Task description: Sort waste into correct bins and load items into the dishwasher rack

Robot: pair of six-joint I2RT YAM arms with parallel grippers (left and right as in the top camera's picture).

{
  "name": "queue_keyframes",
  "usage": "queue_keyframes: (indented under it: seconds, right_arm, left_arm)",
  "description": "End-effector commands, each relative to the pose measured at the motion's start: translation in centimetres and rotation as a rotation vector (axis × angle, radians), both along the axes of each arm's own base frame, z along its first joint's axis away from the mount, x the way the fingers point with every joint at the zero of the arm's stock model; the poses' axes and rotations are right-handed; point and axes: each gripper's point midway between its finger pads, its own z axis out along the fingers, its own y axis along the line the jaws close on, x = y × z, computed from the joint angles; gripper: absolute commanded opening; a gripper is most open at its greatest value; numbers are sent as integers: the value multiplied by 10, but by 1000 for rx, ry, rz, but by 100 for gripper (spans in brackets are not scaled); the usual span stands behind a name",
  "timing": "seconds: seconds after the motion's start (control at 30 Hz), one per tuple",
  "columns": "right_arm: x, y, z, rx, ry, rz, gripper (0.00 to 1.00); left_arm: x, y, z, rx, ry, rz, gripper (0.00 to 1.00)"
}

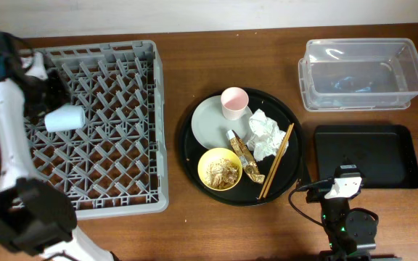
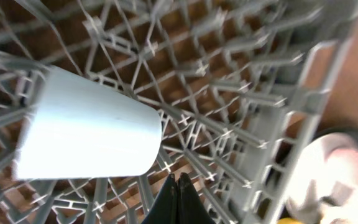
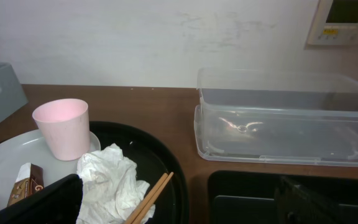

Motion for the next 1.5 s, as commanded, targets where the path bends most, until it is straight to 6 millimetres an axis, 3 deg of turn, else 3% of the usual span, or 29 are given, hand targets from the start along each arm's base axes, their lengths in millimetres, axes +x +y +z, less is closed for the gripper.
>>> queue_keyframes:
  seconds: [0.0,0.33,0.87,1.07,1.2,1.37,1.47]
  right_arm:
    - [0,-3,-3,-6,3,-12,99]
    - [0,-3,-3,-7,3,-12,99]
    - [0,-3,-3,-6,3,-12,99]
    - [0,-3,-3,-6,3,-12,99]
    - [0,-3,-3,-7,3,-12,99]
    - [0,-3,-3,-7,3,-12,99]
    - [0,-3,-3,-6,3,-12,99]
  left_arm:
    - [-6,15,31,-26,-85,64,0]
    - [-14,26,-25,-23,39,96,0]
    - [-21,63,-69,53,164,165,0]
    - [-30,87,-69,27,166,291,0]
    - [-25,78,-63,-96,113,282,0]
    - [-15,74,-38,-131,28,259,0]
    - [-9,73,-8,-121,-53,246,0]
